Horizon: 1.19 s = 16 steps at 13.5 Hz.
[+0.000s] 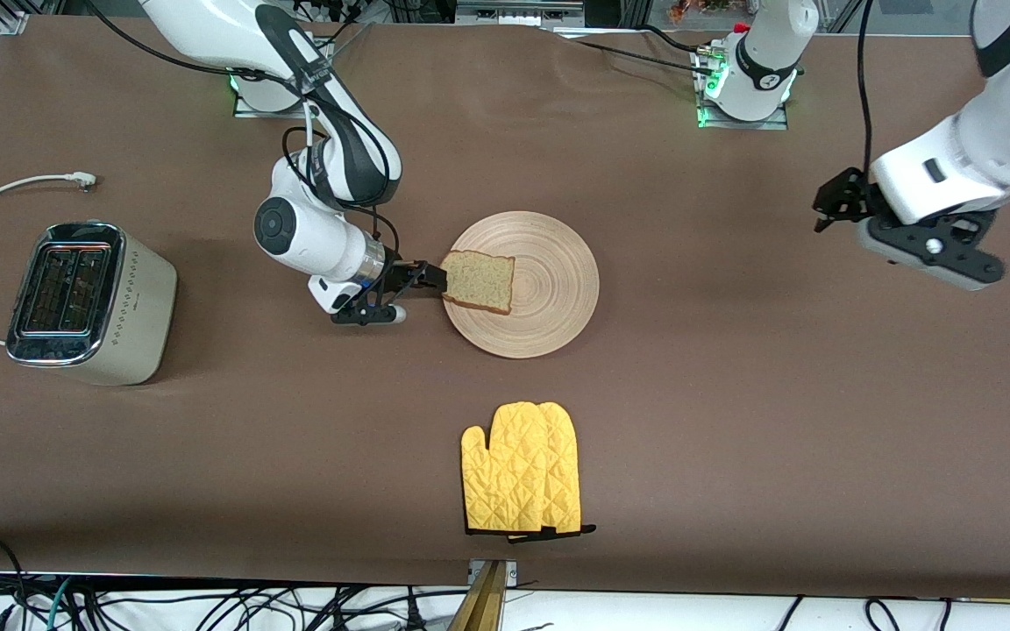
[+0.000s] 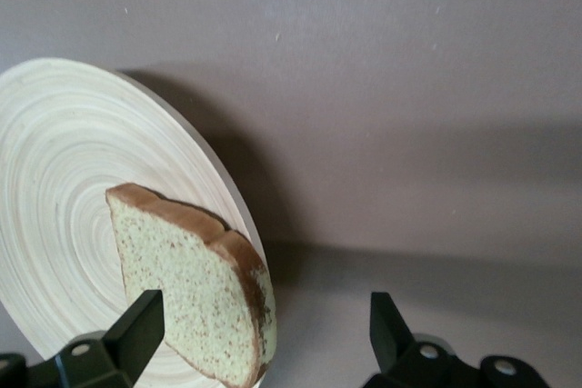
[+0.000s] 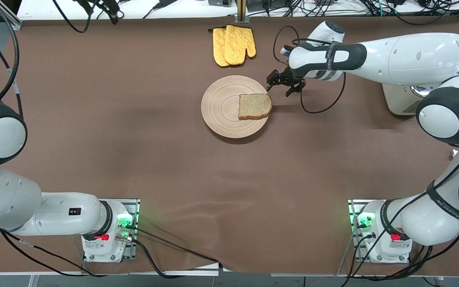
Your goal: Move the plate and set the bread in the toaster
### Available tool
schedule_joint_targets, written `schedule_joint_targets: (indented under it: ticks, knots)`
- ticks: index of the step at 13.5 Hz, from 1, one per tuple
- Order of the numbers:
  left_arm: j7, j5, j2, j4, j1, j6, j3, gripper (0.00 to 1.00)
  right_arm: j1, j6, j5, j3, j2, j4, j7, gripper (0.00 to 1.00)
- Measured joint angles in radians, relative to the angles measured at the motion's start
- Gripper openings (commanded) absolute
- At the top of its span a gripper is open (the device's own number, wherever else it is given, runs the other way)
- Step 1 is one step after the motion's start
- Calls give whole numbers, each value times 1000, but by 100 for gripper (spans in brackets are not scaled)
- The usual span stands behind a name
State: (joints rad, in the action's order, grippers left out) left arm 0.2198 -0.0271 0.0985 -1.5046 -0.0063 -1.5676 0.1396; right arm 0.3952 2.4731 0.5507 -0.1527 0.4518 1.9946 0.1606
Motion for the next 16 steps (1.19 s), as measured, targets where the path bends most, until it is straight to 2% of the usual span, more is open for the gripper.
schedule_joint_targets:
  ticks: [2,5,9,13,16]
  knots:
    - [-77,0,-50,-71,-36,-24,-79,100,0,32,23,-14,0,16,0,100]
    - [-212,0,-110,-158,-59,-44,-87,100,0,70,51,-26,5,38,1,99]
    - [-246,0,-142,-184,-70,-35,-83,100,7,110,85,-32,32,39,1,82]
    - [-255,0,-161,-190,-75,-19,-64,100,32,140,102,-34,50,39,1,53]
    - [-255,0,-161,-199,-40,-36,-71,100,34,141,104,-34,50,38,1,43]
